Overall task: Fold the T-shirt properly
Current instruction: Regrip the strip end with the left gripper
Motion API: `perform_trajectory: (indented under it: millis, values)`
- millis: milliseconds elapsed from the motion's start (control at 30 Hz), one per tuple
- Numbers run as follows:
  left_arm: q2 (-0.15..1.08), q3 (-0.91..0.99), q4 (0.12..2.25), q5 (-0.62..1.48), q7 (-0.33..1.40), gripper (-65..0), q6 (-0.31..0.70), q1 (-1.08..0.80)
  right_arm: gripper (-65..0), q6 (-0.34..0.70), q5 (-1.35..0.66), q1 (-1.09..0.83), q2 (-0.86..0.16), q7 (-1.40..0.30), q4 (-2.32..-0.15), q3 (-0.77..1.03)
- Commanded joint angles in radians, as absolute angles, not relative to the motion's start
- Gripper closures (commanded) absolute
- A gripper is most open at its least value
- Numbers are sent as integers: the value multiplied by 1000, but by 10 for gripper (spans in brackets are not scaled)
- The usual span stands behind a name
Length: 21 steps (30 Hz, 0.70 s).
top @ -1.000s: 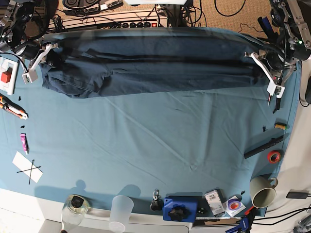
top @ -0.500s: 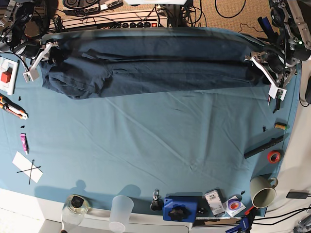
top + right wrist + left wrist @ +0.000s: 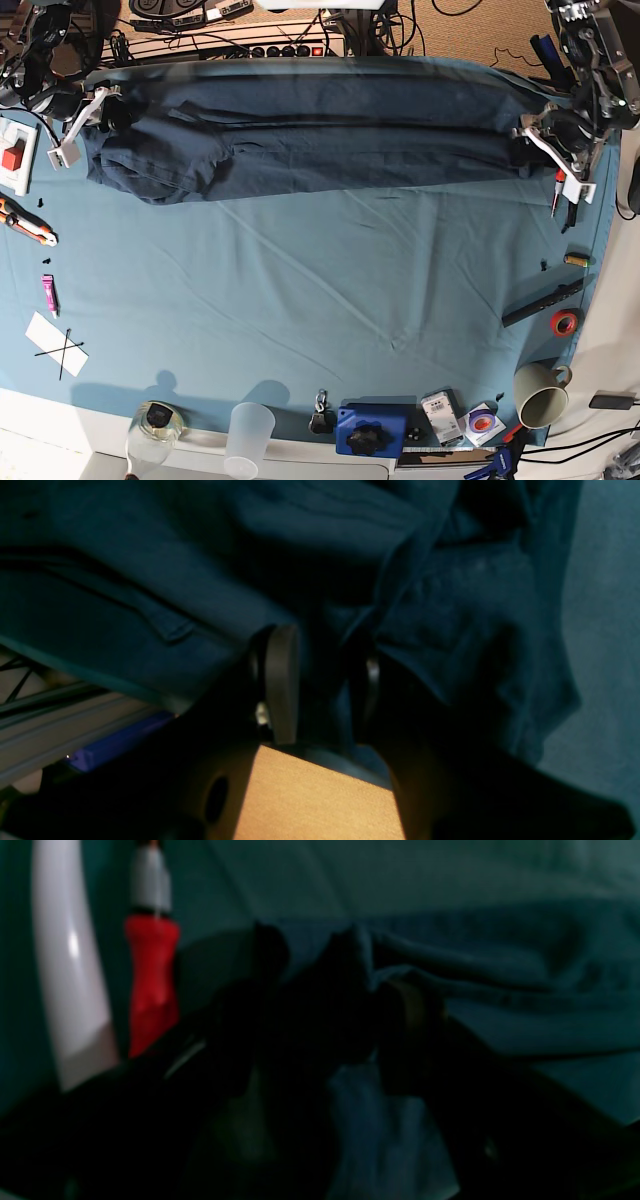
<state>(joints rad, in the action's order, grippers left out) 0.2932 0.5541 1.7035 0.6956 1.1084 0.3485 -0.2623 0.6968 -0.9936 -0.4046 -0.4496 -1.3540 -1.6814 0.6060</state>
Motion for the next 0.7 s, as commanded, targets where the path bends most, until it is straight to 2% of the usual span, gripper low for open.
perform_trajectory:
  millis: [0, 67, 133, 333, 400, 500, 667]
  values:
    - [294, 548, 1669, 699, 1216, -376, 340, -261, -172, 698, -1009, -402, -474, -1345, -1696, 619]
    - [294, 548, 1629, 747, 1304, -374, 340, -244, -172, 698, -1009, -402, -474, -1345, -1696, 619]
    - [294, 548, 1602, 772, 1340, -346, 356, -245, -172, 698, -1009, -402, -474, -1345, -1696, 619]
    - [294, 548, 1592, 781, 1388, -208, 363, -282, -172, 698, -1009, -402, -474, -1342, -1696, 619]
    - [294, 548, 1592, 788, 1388, -139, 362, -286, -172, 698, -1009, -402, -474, -1336, -1696, 619]
    - [297, 548, 1592, 810, 1375, 0, 361, -282, -172, 698, -1009, -402, -474, -1330, -1696, 619]
    - [310, 548, 1644, 876, 1361, 0, 336, -282, -172, 698, -1008, -402, -474, -1326, -1696, 619]
